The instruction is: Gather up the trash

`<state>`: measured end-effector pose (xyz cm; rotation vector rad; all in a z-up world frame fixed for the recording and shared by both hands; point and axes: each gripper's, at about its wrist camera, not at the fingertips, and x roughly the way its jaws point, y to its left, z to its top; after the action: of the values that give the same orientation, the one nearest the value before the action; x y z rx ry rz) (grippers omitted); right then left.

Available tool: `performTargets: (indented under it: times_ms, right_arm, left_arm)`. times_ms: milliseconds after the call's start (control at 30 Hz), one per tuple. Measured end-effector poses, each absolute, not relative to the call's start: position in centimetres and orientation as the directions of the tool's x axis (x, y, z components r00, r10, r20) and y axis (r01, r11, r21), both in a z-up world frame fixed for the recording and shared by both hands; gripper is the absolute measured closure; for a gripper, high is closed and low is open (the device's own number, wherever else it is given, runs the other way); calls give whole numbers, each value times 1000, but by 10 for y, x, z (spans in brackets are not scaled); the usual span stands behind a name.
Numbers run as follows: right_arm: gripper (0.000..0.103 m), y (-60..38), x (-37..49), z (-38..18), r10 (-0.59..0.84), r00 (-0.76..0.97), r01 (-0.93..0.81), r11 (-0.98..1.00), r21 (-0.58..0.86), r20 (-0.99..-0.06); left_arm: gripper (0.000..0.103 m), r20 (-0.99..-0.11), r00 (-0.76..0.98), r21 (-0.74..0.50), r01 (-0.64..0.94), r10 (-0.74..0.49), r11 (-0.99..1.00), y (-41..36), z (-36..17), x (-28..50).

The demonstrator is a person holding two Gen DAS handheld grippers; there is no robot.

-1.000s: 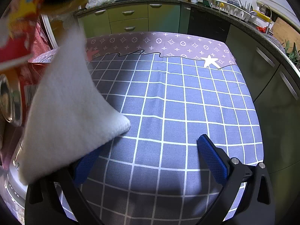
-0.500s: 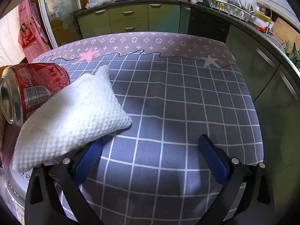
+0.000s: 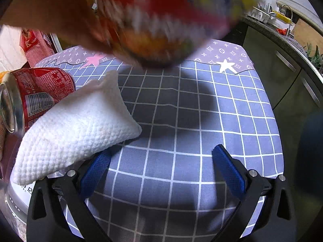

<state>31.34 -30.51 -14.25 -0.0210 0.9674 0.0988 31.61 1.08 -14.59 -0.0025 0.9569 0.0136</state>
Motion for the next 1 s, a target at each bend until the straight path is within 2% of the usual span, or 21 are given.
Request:
performTargets:
  times_ms: [1000]
  right_arm:
    - [3,-305,312,-142,74,563,-93,995,26,-823]
  left_arm:
    - [5,-818,576,4,-13,11,1000,11,-146,316]
